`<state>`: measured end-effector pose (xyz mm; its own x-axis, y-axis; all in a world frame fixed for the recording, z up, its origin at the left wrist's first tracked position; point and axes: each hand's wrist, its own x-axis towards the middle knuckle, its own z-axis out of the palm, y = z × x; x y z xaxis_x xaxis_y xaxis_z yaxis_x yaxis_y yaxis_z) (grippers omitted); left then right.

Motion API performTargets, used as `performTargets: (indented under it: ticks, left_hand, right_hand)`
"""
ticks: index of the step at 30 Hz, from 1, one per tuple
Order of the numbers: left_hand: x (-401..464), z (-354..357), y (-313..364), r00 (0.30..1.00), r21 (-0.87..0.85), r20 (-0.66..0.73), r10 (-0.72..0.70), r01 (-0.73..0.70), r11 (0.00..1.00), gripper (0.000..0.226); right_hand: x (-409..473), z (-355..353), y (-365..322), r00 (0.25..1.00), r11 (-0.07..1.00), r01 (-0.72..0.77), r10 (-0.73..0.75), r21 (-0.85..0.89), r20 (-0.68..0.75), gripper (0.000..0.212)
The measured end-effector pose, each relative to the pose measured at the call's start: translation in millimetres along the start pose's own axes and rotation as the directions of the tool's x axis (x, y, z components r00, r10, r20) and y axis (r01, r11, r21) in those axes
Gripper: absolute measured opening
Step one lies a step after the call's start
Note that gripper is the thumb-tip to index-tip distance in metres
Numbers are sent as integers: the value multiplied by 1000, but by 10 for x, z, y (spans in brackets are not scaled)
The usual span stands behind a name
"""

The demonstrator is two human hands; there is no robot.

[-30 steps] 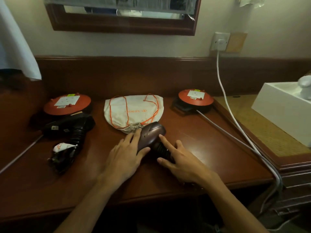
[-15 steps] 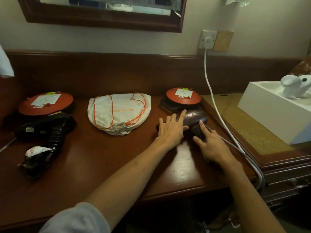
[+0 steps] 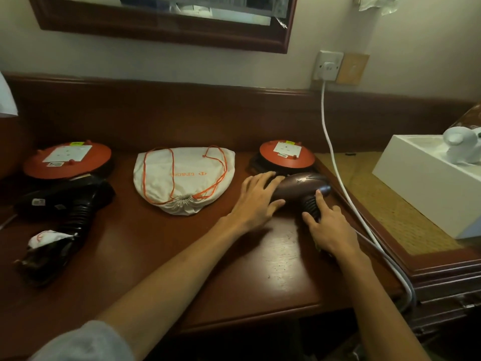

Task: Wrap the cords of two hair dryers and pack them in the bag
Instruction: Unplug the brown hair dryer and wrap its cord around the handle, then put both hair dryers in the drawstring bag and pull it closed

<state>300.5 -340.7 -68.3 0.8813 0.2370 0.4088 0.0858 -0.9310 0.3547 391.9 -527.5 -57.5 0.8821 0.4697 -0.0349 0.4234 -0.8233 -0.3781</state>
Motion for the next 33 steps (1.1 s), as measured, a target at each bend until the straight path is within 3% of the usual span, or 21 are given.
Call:
performTargets:
  ticks: [4, 7, 10, 12, 14, 17, 20, 23, 27, 30, 33]
  left_hand:
    - [-562, -408, -483, 995, 92, -99, -31, 40, 995, 43]
    - [-878, -760, -922, 944, 102, -295, -148, 185, 977, 26]
    - [-1036, -971, -1276, 885, 103, -392, -251, 314, 944, 21]
    - [-1098, -993, -1414, 882, 89, -372, -289, 344, 935, 26]
    - [-1156, -933, -1477, 903, 19, -297, -310, 331, 944, 27]
    - [-1202, -877, -1544, 927, -68, -173, -331, 324, 943, 30]
    - [-1205, -890, -1615, 933, -91, -146, -330, 320, 943, 25]
    - [-1163, -913, -1588, 940, -126, -149, -307, 290, 949, 21]
    - [-1122, -931, -1501, 947, -189, -174, -269, 236, 953, 20]
    - [-1108, -924, -1483, 949, -109, -220, -227, 207, 972, 28]
    - [-1082, -928, -1493, 929, 22, -312, -198, 215, 976, 32]
  right_hand:
    - [-69, -81, -92, 1000, 975, -20, 18, -223, -14, 80]
    - [-225, -131, -406, 980, 953, 18, -77, -303, -185, 77]
    - [-323, 26, -943, 917, 956, 287, -293, -62, -270, 50]
    - [-330, 219, -1361, 893, 874, 442, -408, 202, -189, 34]
    - [-309, 450, -1750, 854, 782, 511, -509, 358, -108, 29]
    - [-175, 823, -2114, 813, 747, 517, -581, 419, 34, 36]
    - [44, 991, -2223, 773, 754, 541, -620, 373, 132, 36]
    - [234, 986, -2243, 730, 721, 537, -657, 437, 187, 28]
    - [248, 1074, -2258, 777, 721, 483, -614, 497, 136, 15]
    - [151, 1232, -2315, 864, 755, 457, -503, 470, -34, 15]
    - [73, 1324, -2373, 883, 784, 468, -432, 408, -182, 19]
